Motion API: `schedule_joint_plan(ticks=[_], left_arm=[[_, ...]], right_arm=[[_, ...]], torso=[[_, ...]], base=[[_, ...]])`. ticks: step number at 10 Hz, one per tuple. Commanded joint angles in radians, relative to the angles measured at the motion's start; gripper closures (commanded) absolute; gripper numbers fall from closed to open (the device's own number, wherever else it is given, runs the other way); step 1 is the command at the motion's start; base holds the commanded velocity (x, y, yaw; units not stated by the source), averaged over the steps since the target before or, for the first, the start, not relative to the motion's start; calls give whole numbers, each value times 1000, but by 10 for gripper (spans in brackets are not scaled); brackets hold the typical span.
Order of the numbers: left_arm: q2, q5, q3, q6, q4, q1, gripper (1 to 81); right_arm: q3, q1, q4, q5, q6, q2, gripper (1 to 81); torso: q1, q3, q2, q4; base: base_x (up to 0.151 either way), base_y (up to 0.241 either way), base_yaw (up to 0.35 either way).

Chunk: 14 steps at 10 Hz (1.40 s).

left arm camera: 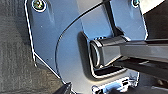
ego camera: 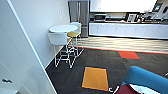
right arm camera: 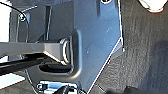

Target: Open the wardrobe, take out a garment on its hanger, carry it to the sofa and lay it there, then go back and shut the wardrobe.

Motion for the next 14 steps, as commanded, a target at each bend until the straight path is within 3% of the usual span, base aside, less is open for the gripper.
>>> schedule_joint_plan(ticks=[1,14], left_arm=[[-6,66,6,1,-4,-23,10],[2,67,3,1,-2,-23,10]], right_arm=[[-24,17,-1,-61,-2,-5,10],[-39,3,-13,-64,-2,19,10]], torso=[[0,0,0,0],[0,0,0,0]], base=[[0,0,231],[0,0,231]])
